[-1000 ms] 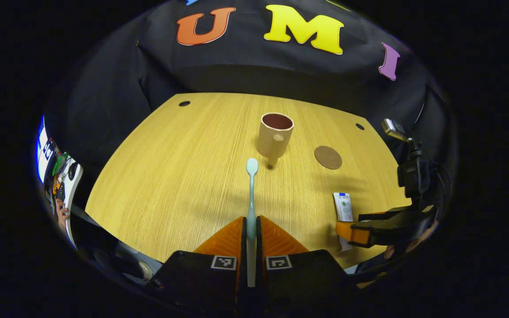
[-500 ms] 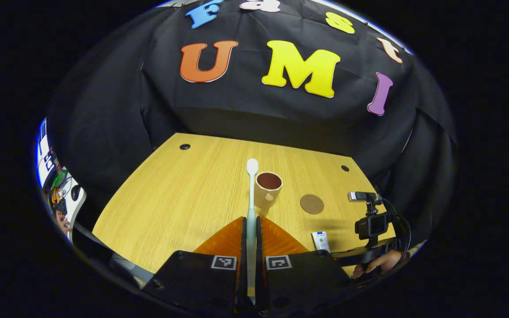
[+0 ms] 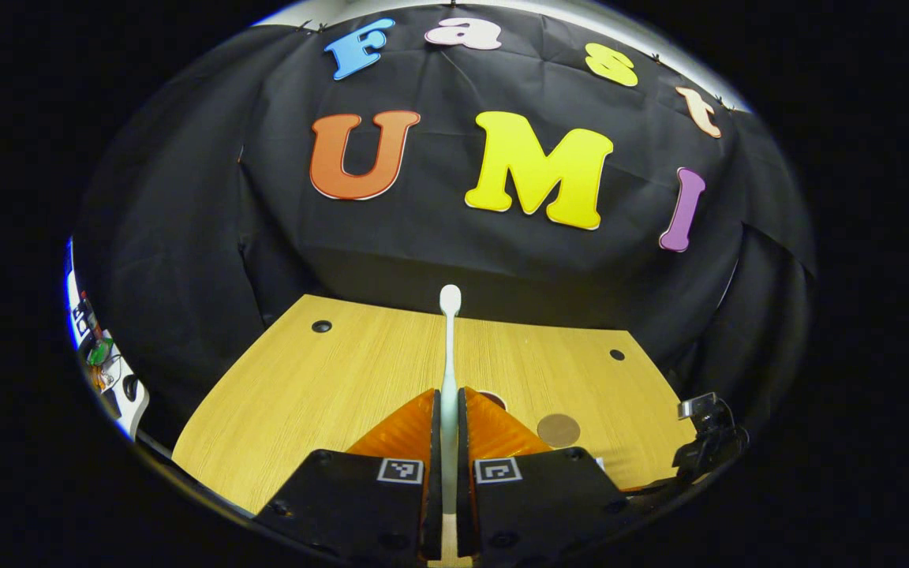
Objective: Put the toothbrush and toothpaste on the desktop into the cup, then pick up the cup and place it on the coaster on the desktop.
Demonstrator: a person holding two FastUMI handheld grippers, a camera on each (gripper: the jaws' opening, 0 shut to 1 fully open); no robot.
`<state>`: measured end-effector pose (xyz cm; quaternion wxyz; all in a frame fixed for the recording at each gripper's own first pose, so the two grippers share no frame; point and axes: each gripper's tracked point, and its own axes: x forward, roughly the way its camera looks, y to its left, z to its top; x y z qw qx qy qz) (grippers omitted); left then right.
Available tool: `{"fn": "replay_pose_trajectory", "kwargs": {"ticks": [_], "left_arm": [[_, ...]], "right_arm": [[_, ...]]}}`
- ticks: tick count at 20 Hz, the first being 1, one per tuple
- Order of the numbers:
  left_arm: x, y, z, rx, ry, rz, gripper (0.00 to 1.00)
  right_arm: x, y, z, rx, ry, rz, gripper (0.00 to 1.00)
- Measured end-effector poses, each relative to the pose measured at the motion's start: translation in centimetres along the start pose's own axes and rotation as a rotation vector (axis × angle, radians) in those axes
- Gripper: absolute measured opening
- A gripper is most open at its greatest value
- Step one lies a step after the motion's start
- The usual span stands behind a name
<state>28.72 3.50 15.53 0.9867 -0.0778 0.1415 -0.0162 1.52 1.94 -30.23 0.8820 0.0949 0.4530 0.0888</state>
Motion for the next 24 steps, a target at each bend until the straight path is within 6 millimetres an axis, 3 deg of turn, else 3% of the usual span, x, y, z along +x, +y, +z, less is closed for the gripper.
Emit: {"fn": "replay_pose_trajectory", "kwargs": {"ticks": [5,11,13,17,19,24], "left_arm": [[5.0,-1.9,2.3,-0.015,-0.063,-0.112,0.1],[10.9,-3.1,1.8,-0.022,-0.061,-0.137,0.1],[12.6,-3.7,1.0,-0.008,-0.061,-0.137,0.1],[15.6,-4.6,-3.0,0.043,-0.011,-0.115,0.11],[16.6,-5.3,-4.6,0.071,-0.006,-0.115,0.1],[18.2,-6.6,-6.0,0.065,-0.001,-0.13,0.11]], "right_arm": [[-5.1,-1.1,4.4,-0.016,-0.189,-0.001,0.35],[-13.6,-5.0,10.4,0.071,-0.448,-0.1,0.36],[-15.8,-5.6,11.3,0.094,-0.497,-0.123,0.36],[-18.9,-6.8,12.0,0.073,-0.592,-0.201,0.36],[-19.8,-7.7,11.3,0.071,-0.609,-0.237,0.36],[-18.8,-9.3,9.2,0.07,-0.547,-0.271,0.35]]}}
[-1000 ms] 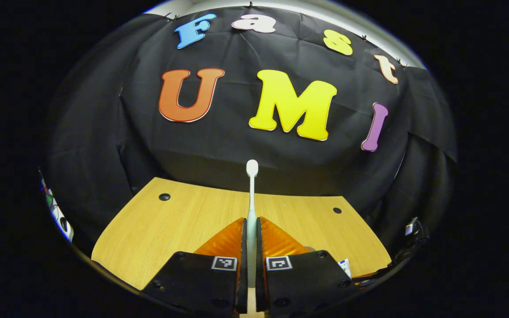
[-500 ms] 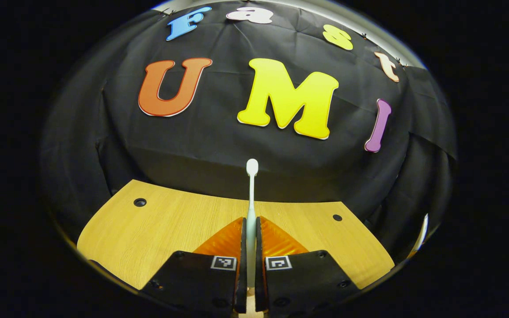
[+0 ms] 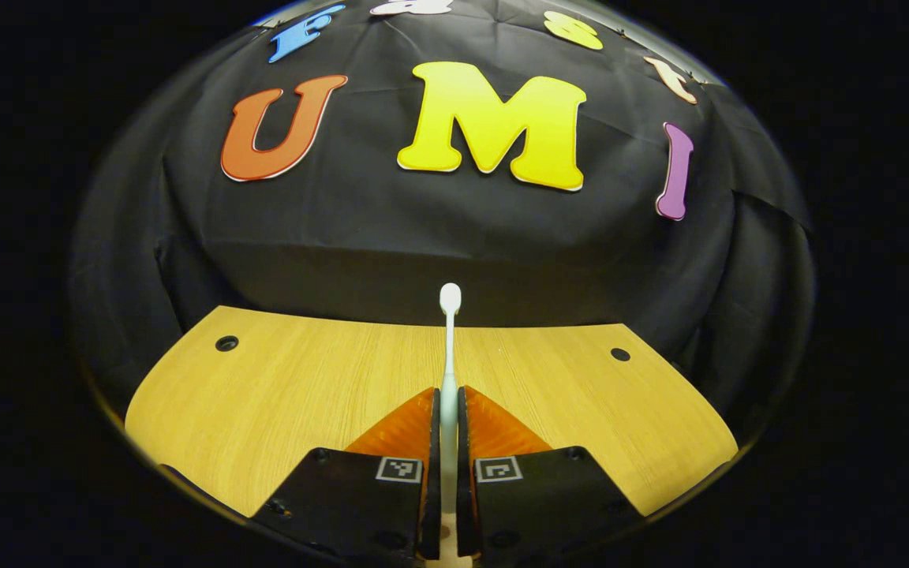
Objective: Put the toothbrush and toothpaste on the desktop into the cup, then pick up the cup and place it on the coaster on the desktop.
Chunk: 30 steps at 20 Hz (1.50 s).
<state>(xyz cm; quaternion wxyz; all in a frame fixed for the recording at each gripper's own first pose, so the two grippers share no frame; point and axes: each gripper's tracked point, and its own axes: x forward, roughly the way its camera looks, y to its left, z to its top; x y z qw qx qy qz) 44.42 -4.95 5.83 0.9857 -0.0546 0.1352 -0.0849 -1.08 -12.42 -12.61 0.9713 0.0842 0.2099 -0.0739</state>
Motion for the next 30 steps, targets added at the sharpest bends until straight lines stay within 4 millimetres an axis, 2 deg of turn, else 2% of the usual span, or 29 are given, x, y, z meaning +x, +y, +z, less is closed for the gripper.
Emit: {"fn": "replay_pose_trajectory", "kwargs": {"ticks": [6,12,14,16,17,18,19,22,23,24,26,27,29,30], "left_arm": [[0.8,1.2,-1.1,0.007,0.019,0.05,0.13],[0.2,0.6,-1.8,0.019,0.044,0.034,0.17],[0.0,0.8,-2.5,0.015,0.072,0.046,0.22],[-0.3,0.6,-2.9,-0.012,0.086,0.035,0.28],[-0.6,0.5,-3.1,-0.025,0.094,0.028,0.38],[-0.9,0.7,-3.4,-0.035,0.104,0.035,0.46],[-1.2,1.1,-3.6,-0.044,0.111,0.045,0.58],[-2.6,1.5,-3.8,-0.077,0.118,0.059,0.64],[-3.3,1.8,-3.4,-0.075,0.111,0.073,0.77],[-4.1,2.2,-3.1,-0.066,0.101,0.085,0.68],[-6.0,2.7,-2.0,-0.042,0.069,0.105,0.74],[-7.0,2.8,-1.4,-0.029,0.054,0.115,0.84],[-9.1,3.0,-0.5,-0.004,0.03,0.13,0.95],[-10.2,3.1,0.1,0.009,0.016,0.14,0.97]], "right_arm": [[0.8,-0.1,0.3,-0.028,0.007,0.007,0.35],[2.3,0.6,0.2,-0.047,0.034,0.043,0.35],[2.7,1.1,0.1,-0.052,0.044,0.061,0.35],[3.2,1.5,0.1,-0.055,0.052,0.078,0.35],[3.5,1.8,0.2,-0.053,0.057,0.088,0.38],[3.7,2.1,0.1,-0.053,0.062,0.098,0.35],[4.0,2.5,0.3,-0.057,0.065,0.111,0.36],[4.7,3.9,0.6,-0.067,0.067,0.152,0.35],[5.0,4.4,0.9,-0.068,0.067,0.168,0.36],[5.3,5.0,1.0,-0.071,0.066,0.186,0.36],[5.8,6.9,1.4,-0.078,0.063,0.229,0.35],[6.2,7.9,1.6,-0.083,0.062,0.254,0.35],[6.8,9.9,1.7,-0.093,0.063,0.305,0.36],[6.4,11.5,1.7,-0.098,0.064,0.332,0.36]]}}
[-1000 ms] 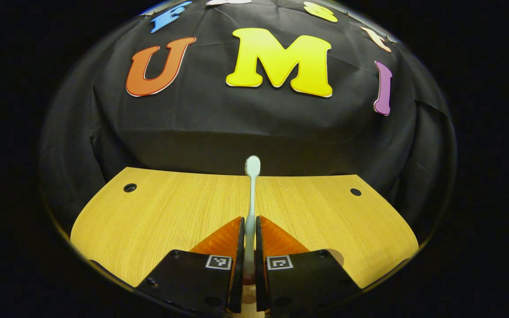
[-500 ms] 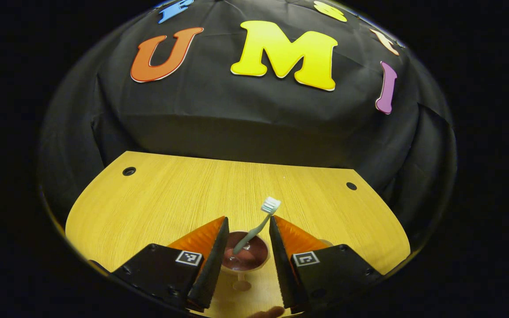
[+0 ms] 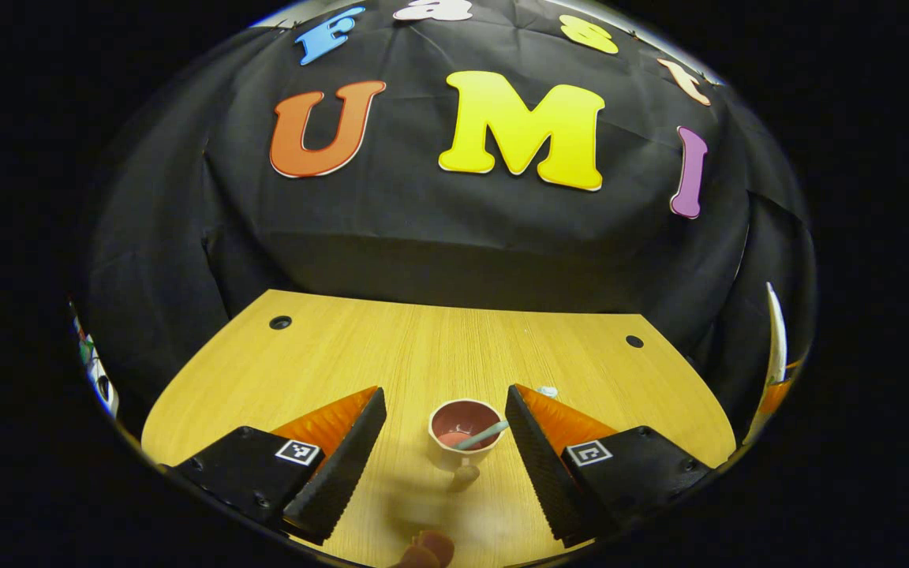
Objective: Put the toothbrush and toothpaste on the desktop into the cup, then pick up the cup and place it on the coaster on the desktop.
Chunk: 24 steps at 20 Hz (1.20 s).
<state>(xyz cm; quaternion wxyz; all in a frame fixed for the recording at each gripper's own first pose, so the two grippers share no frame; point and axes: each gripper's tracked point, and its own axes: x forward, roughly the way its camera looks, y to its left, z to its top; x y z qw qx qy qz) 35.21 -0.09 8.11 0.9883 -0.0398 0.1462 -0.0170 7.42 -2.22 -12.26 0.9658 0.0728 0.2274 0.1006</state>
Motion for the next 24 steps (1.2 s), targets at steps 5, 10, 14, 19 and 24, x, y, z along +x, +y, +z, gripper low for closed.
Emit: {"fn": "replay_pose_trajectory", "kwargs": {"ticks": [5,10,14,19,24], "left_arm": [[-5.4,1.7,1.8,-0.018,-0.032,0.073,0.98],[-11.1,3.8,4.7,-0.063,-0.086,0.149,0.97],[-14.4,5.7,6.0,-0.127,-0.128,0.224,0.97],[-17.4,7.8,5.1,-0.177,-0.133,0.304,0.98],[-18.2,9.2,3.2,-0.249,-0.108,0.341,0.98]], "right_arm": [[4.1,5.8,-0.5,-0.051,0.028,0.132,0.35],[9.5,9.9,-1.3,-0.066,0.069,0.204,0.35],[14.3,11.0,-3.0,-0.06,0.133,0.209,0.35],[17.8,12.4,-3.5,-0.088,0.164,0.224,0.36],[20.1,15.0,-1.9,-0.112,0.14,0.243,0.35]]}}
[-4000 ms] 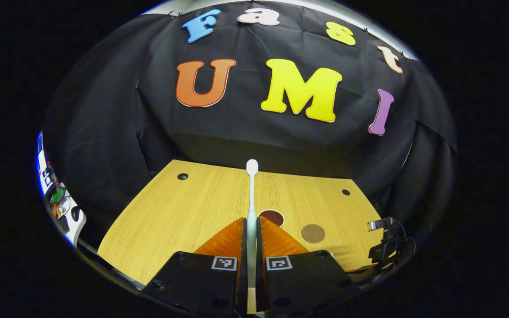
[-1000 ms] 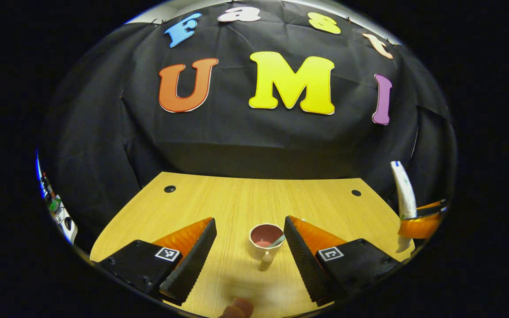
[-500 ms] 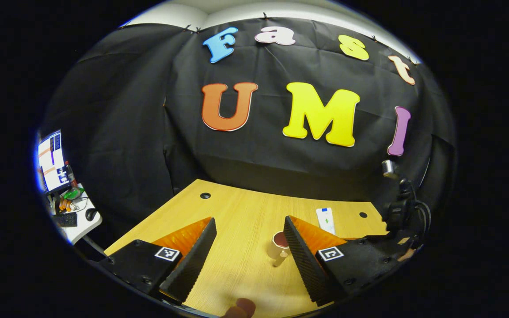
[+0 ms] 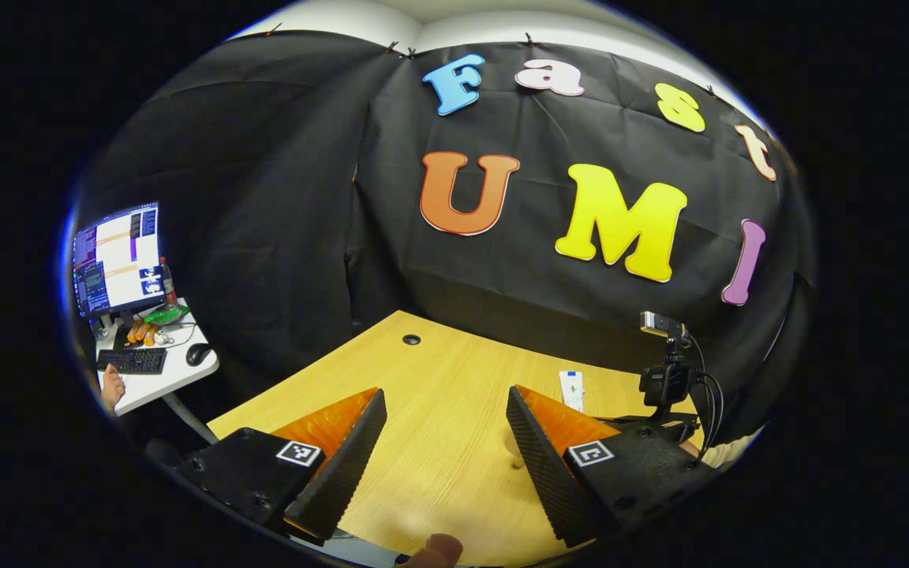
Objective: Put the toothbrush and toothpaste on the desktop into the cup, then pick up the cup and place it on the coaster on the desktop.
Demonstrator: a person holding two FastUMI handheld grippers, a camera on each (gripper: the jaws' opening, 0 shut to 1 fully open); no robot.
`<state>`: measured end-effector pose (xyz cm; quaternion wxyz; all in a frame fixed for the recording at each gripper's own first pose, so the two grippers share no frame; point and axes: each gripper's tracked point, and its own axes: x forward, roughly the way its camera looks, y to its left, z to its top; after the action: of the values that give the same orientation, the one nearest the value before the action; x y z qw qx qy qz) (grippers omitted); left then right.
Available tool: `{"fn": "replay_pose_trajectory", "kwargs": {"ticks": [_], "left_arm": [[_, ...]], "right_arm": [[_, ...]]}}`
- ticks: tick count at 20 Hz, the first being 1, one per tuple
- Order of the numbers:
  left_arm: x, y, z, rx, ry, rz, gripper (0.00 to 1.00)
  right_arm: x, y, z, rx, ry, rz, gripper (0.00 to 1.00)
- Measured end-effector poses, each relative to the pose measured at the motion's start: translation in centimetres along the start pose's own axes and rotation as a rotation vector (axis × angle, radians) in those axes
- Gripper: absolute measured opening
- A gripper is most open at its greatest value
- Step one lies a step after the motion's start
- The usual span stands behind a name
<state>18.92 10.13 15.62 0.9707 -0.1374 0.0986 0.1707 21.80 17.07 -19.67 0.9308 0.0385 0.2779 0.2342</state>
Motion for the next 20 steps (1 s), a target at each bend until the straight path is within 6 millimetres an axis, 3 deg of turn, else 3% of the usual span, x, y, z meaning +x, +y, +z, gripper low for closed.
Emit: {"fn": "replay_pose_trajectory", "kwargs": {"ticks": [4,6,13,20], "left_arm": [[0.1,0.8,-0.8,-0.051,0.025,0.016,0.98],[0.1,0.8,-0.5,-0.042,0.017,0.009,0.98],[0.3,0.7,-2.3,0.014,0.076,-0.012,0.97],[0.6,0.4,-3.7,0.048,0.135,-0.005,0.98]], "right_arm": [[0.6,1.8,2.7,0.009,-0.061,0.04,0.38],[1.4,2.4,3.2,-0.006,-0.082,0.051,0.38],[4.8,2.5,2.8,-0.061,-0.166,0.03,0.36],[5.2,3.4,3.0,-0.11,-0.275,0.07,0.37]]}}
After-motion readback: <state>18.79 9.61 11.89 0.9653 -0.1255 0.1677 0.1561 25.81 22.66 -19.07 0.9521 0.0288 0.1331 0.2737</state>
